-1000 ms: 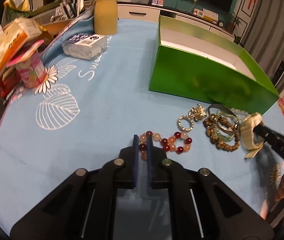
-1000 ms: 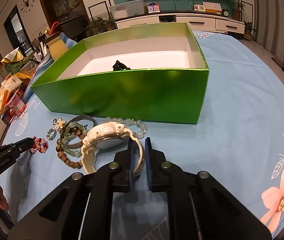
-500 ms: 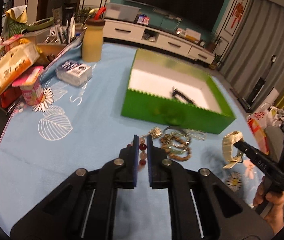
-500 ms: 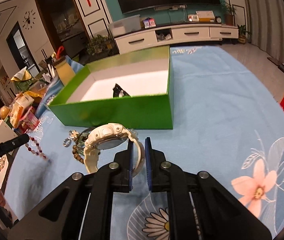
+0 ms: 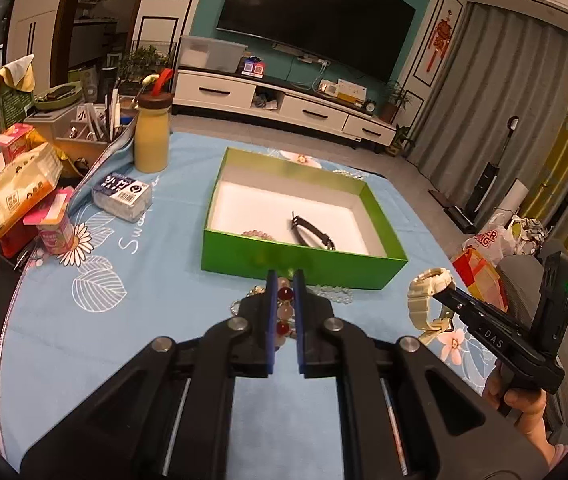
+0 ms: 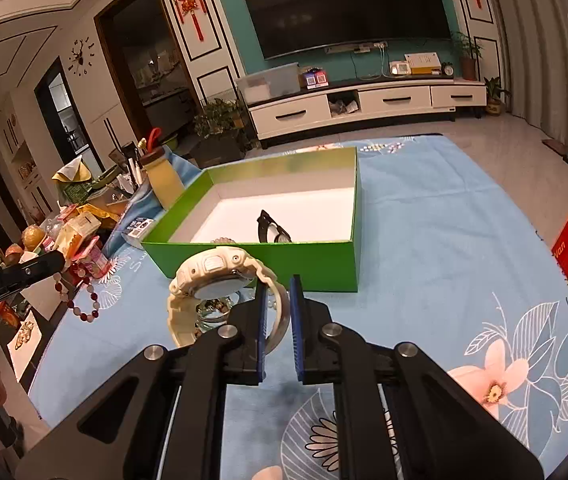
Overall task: Organize jewelry
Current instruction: 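Carry the red bracelet and white watch into the green box and open both tools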
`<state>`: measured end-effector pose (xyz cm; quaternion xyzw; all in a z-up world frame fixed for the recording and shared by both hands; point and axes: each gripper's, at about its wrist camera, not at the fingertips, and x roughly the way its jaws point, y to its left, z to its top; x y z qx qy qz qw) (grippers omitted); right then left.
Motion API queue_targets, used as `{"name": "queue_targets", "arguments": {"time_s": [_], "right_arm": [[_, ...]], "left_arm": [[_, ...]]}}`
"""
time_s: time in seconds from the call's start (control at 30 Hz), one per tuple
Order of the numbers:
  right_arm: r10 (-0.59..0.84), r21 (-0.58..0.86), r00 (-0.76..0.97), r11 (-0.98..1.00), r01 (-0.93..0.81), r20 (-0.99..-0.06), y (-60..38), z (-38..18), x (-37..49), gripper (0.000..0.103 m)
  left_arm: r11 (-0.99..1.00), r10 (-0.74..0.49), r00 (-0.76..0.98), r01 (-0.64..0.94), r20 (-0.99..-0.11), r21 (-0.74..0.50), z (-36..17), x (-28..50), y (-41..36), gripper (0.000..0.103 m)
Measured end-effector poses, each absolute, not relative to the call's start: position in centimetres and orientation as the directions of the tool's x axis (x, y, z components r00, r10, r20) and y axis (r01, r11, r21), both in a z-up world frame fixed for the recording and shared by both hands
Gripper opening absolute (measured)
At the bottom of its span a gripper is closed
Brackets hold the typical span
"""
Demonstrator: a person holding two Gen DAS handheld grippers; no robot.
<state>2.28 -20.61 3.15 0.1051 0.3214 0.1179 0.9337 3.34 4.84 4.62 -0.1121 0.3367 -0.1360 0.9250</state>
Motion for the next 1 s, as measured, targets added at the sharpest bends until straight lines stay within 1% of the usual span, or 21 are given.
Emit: {"name": "queue_targets", "arguments": {"time_s": [0.5,1.0], "right_arm": [[0.294,0.269,0.793,0.948,-0.170,-0.533,-20.6,4.9,2.2,0.011],[0.304,0.256,0.789,0.947,-0.192,-0.534,-19.2,4.6,4.5,0.011]], "left_arm": [[0.939,-0.330,0.754,0.199,-0.567,-0.281,6.5,4.4,3.9,0.007],[0.932,-0.350,0.725,0.208,-0.594,-0.295,5.5,8.5,2.9,0.007]]}}
